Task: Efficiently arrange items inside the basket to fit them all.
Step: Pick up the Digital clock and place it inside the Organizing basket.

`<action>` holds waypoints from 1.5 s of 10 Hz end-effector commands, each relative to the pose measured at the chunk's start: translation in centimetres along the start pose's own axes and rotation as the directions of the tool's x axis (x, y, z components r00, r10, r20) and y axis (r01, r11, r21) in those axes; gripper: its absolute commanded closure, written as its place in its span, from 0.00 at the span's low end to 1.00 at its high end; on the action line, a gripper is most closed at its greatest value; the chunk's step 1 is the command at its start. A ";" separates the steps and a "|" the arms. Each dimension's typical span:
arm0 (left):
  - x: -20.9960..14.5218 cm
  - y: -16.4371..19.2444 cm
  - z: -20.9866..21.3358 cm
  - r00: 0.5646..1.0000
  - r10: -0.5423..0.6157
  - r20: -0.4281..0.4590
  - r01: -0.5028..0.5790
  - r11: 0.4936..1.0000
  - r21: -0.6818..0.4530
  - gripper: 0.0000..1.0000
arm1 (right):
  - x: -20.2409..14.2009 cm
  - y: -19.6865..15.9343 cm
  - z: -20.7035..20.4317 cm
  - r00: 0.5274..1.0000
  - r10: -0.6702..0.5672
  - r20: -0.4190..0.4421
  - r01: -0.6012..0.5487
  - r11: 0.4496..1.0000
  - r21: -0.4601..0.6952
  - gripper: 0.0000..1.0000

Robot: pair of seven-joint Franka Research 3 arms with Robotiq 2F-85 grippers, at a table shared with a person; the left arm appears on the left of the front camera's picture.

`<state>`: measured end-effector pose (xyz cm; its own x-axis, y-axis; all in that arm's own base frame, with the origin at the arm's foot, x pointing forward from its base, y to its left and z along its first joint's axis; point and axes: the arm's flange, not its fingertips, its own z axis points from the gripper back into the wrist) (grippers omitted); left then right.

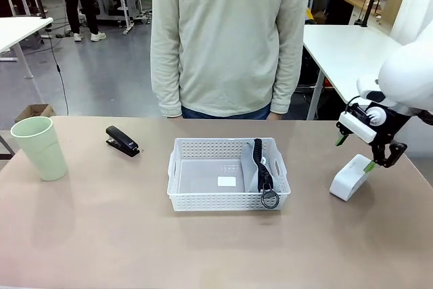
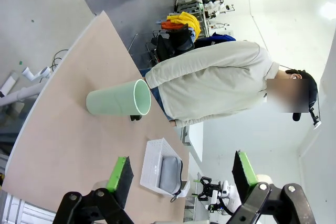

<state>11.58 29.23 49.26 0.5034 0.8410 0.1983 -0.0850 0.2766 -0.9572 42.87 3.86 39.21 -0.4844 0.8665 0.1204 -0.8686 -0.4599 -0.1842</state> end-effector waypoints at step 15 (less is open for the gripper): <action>-0.1 0.0 0.8 1.000 -0.022 0.018 0.023 1.000 -0.022 0.00 | -3.0 -1.7 -8.5 0.998 0.056 -0.017 -0.050 0.970 0.238 0.00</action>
<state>11.56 29.26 49.23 0.5033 0.8410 0.1985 -0.0846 0.2766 -0.9573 45.86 4.09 30.74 -0.4911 0.8646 0.1061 -0.8666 -0.4973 0.0411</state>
